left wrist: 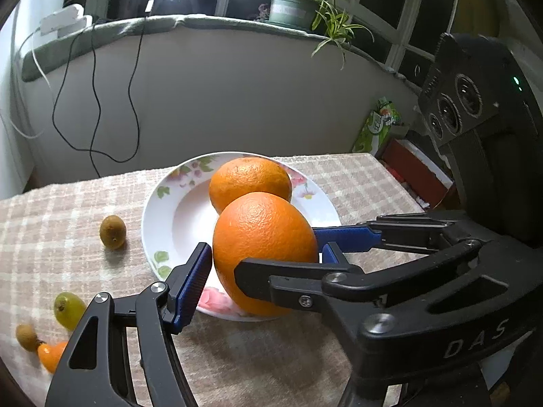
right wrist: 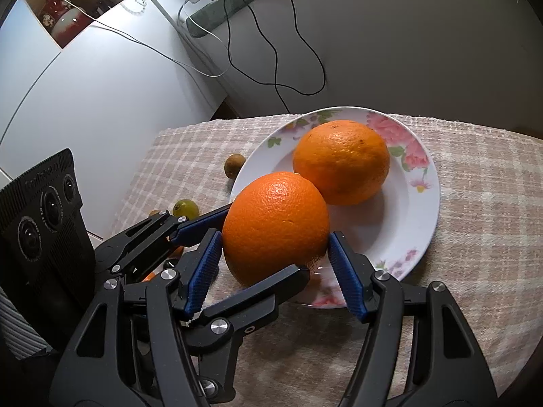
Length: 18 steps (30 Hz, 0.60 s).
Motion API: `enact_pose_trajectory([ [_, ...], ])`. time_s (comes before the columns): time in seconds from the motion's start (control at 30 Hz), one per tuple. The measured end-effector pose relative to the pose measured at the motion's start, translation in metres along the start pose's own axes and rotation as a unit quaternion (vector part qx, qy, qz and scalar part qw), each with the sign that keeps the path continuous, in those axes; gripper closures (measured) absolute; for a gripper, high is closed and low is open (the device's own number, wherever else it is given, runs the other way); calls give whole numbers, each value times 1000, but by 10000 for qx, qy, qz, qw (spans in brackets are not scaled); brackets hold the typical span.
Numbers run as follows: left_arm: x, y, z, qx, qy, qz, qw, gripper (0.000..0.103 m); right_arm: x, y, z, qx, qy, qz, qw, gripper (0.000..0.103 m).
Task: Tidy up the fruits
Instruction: 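Lower the orange beside the first one and open the right gripper, then withdraw the right gripper from the plate toward the remaining fruits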
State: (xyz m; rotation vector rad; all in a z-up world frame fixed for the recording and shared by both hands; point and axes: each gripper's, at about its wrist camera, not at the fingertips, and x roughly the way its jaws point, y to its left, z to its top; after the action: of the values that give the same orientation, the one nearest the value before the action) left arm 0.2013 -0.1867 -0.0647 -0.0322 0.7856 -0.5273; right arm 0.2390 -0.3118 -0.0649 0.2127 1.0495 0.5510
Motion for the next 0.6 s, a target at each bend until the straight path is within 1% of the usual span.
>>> enact_pose_trajectory([
  [0.07,-5,-1,1,25,-38,46,10000,35,-3,1,0,-30,-92,-120,9999,33],
  [0.1,-6,1,1,30,-35,62,10000,35,-6,1,1,-33,-159,-206,9997,29],
  [0.17,-10,3,0,22,-48,95,9999,35,-11,2,2,-5,-254,-257,9993,26],
  [0.23,-15,4,-1,12,-69,118,9999,35,-18,-1,2,48,-317,-244,9992,25],
  [0.4,-33,8,-6,41,-139,207,9997,35,-35,-1,-3,79,-492,-360,9981,25],
  [0.6,-64,18,-18,60,-299,298,9991,35,-52,13,-19,-127,-685,-585,9958,25],
])
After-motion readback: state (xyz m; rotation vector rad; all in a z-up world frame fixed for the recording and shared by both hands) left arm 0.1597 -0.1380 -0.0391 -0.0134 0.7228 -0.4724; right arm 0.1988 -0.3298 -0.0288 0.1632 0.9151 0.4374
